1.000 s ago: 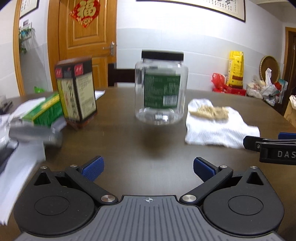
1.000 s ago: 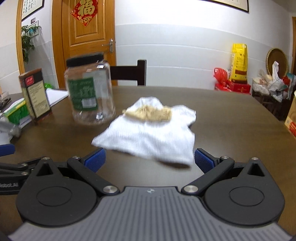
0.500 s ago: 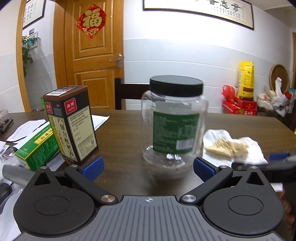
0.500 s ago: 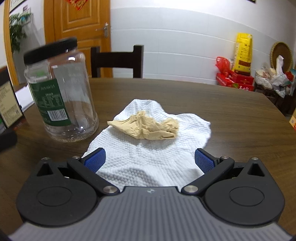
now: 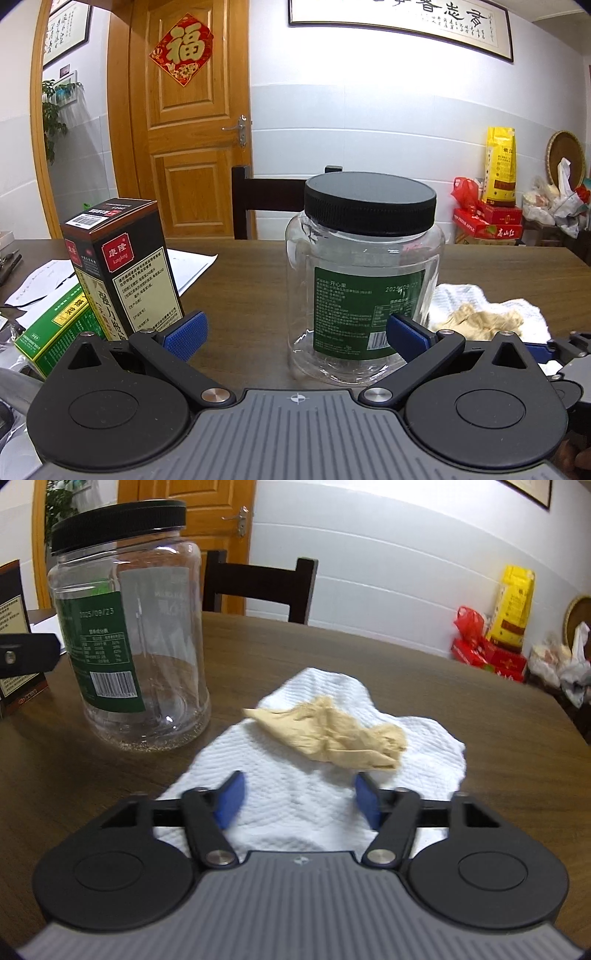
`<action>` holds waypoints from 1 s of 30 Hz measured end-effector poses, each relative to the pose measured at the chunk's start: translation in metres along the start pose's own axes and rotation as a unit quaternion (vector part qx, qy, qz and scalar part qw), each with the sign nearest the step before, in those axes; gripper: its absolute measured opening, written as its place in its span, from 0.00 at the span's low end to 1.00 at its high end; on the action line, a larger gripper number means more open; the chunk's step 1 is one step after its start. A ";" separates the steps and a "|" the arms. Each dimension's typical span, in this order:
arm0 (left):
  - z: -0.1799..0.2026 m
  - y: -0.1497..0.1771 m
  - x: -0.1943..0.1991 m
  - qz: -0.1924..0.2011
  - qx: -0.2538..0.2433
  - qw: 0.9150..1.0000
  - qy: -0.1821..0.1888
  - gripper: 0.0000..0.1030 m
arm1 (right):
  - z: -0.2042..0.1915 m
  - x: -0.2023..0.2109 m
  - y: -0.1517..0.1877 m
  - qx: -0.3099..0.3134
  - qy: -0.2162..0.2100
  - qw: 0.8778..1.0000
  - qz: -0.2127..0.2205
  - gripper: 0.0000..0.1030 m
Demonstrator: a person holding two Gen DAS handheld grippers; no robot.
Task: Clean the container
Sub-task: 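Grasp the jar lid with the left gripper while the right gripper pinches the white towel, then lift the jar with the left gripper while the right gripper regrasps the towel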
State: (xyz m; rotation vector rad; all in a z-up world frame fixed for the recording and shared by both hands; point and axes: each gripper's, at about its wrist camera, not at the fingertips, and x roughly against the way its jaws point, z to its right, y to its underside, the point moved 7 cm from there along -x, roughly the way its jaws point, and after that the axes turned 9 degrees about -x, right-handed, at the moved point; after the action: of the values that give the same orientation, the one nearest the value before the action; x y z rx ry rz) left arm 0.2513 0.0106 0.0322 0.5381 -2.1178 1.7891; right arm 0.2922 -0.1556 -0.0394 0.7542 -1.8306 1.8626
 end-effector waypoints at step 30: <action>0.009 -0.003 -0.008 0.022 -0.018 1.000 0.013 1.00 | 0.060 0.051 -0.001 -0.037 0.007 0.997 0.074 1.00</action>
State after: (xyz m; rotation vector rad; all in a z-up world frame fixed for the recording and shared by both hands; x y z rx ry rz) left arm 0.2599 0.0019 0.0299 0.4613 -2.1562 1.7674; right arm 0.2595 -0.2195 -0.0069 0.5929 -1.9811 1.8733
